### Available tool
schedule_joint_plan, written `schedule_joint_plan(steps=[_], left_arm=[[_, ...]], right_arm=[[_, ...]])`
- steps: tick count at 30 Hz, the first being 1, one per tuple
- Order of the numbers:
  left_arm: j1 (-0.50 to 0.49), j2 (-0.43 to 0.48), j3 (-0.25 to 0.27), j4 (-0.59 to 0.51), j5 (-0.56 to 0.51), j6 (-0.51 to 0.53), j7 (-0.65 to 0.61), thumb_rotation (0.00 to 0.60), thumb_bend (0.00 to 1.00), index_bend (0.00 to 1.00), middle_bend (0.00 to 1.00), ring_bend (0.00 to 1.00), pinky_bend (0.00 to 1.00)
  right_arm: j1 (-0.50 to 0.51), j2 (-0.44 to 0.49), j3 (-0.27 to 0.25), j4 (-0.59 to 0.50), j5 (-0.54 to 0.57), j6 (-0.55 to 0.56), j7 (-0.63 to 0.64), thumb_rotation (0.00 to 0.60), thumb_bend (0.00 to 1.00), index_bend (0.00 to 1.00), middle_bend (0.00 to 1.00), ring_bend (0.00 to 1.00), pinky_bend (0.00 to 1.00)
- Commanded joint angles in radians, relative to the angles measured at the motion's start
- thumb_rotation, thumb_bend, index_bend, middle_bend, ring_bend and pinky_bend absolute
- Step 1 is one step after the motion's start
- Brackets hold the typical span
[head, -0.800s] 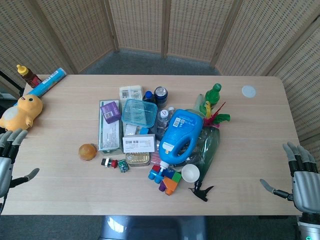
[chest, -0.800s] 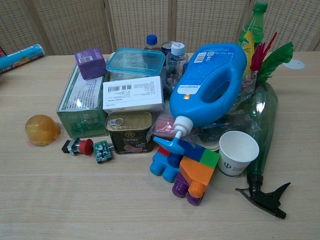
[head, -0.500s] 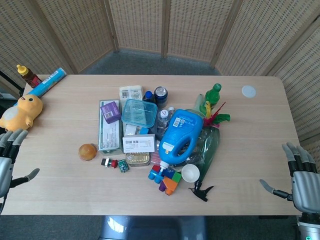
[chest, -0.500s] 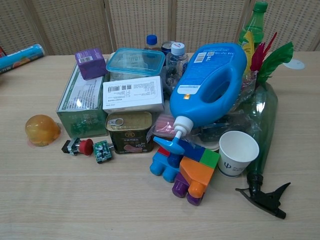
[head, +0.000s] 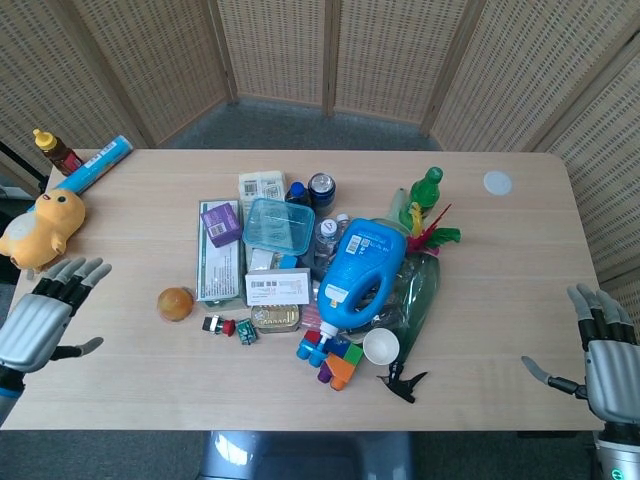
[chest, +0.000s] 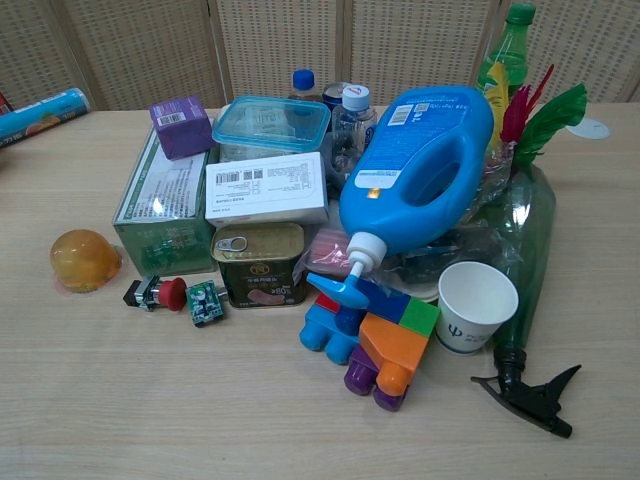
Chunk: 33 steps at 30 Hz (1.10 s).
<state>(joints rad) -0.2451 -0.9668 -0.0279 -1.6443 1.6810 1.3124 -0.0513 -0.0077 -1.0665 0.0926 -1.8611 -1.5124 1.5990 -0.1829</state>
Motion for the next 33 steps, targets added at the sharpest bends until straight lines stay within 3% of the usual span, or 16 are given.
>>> schedule_joint_plan(steps=[1,8,16,26,33], left_arm=[[-0.089,0.015,0.006,0.066,0.014,-0.123,-0.038,0.6,0.0,0.0,0.0,0.0,0.0],[-0.187,0.048,0.027,0.025,-0.007,-0.3,-0.052,0.6,0.0,0.0,0.0,0.0,0.0],[-0.201,0.166,0.029,-0.026,-0.007,-0.289,0.017,0.6,0.0,0.0,0.0,0.0,0.0],[-0.192,0.054,0.065,0.006,-0.138,-0.398,0.093,0.6,0.0,0.0,0.0,0.0,0.0],[-0.222,-0.038,0.06,0.034,-0.189,-0.455,0.15,0.6,0.0,0.0,0.0,0.0,0.0]], right_arm=[[0.003,-0.004,0.002,0.0,0.006,-0.006,-0.006,0.362,0.0,0.0,0.0,0.0,0.0],[0.009,-0.013,-0.001,-0.02,0.035,-0.032,-0.008,0.363,0.0,0.0,0.0,0.0,0.0],[0.01,-0.002,-0.011,-0.007,0.009,-0.031,-0.011,0.359,0.0,0.0,0.0,0.0,0.0],[0.032,-0.017,-0.011,-0.014,-0.003,-0.055,-0.011,0.368,0.0,0.0,0.0,0.0,0.0],[0.04,-0.02,0.002,-0.018,0.021,-0.063,-0.009,0.363,0.0,0.0,0.0,0.0,0.0]])
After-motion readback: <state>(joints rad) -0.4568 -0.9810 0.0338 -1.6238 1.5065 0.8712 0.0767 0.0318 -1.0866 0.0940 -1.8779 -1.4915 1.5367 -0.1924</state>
